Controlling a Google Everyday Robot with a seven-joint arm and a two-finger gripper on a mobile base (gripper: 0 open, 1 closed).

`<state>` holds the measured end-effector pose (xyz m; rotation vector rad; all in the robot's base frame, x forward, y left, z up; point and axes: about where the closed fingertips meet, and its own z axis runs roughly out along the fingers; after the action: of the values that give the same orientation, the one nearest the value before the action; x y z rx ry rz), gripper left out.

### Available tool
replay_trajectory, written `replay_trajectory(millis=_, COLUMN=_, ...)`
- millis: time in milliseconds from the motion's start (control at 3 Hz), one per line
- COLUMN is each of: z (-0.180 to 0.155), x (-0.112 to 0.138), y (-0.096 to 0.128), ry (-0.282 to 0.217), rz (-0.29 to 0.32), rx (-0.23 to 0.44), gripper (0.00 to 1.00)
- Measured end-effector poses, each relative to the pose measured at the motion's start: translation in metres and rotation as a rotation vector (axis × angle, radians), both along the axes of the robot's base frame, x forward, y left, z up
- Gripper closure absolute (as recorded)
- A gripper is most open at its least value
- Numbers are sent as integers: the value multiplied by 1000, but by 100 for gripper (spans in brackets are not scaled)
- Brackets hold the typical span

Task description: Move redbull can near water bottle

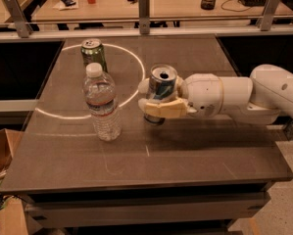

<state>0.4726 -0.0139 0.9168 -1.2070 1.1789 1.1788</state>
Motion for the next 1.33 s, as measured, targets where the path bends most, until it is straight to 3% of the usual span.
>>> replay_trajectory(millis=333, z=-7, x=-7, y=16, ry=-15, rz=48, rx=2, gripper=100)
replay_trajectory(millis=1333, z=-31, x=-14, y=40, ry=-50, rz=82, rx=-75, gripper=100)
